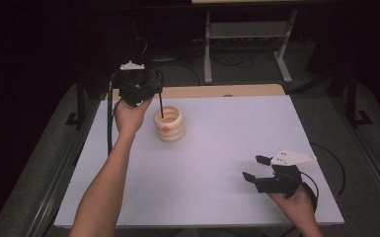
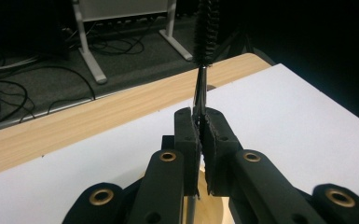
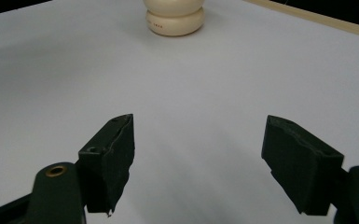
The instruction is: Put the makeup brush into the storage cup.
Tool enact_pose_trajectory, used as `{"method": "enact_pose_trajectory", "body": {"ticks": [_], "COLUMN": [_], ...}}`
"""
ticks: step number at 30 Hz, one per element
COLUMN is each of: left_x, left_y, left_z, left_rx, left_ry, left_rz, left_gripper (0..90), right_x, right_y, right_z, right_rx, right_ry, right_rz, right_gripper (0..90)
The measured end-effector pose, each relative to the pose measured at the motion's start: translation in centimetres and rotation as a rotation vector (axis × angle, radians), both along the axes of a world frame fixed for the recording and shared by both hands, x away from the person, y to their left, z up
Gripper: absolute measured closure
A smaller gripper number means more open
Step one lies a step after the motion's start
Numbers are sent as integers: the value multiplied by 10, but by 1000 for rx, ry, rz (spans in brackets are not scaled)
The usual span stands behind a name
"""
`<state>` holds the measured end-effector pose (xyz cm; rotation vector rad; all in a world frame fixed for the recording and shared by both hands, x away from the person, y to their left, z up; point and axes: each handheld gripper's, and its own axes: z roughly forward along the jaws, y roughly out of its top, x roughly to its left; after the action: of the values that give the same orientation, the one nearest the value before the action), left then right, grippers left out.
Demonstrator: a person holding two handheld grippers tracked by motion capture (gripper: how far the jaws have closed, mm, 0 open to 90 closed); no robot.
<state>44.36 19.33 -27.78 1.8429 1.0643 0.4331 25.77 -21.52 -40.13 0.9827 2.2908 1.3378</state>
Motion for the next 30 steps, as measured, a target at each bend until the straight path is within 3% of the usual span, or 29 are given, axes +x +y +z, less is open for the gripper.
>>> {"method": "enact_pose_trajectory", "body": {"ticks": [4, 6, 21, 30], "left_x": [1, 1, 2, 2], "left_y": [-3, -4, -6, -9], "left_z": [-2, -2, -14, -24], "left_rx": [-1, 22, 8, 32], "left_ry": [-2, 3, 11, 24], "left_rz": [0, -9, 9, 3], "left_gripper": [853, 853, 853, 852], "right_x": [0, 0, 1, 1], "right_y": [-1, 0, 0, 1], "right_z": [0, 0, 0, -1], "right_rx": [2, 3, -1, -3], "right_ry": [1, 1, 1, 1], "right_rz": [-1, 0, 6, 8], "right_gripper": [244, 244, 243, 243]}}
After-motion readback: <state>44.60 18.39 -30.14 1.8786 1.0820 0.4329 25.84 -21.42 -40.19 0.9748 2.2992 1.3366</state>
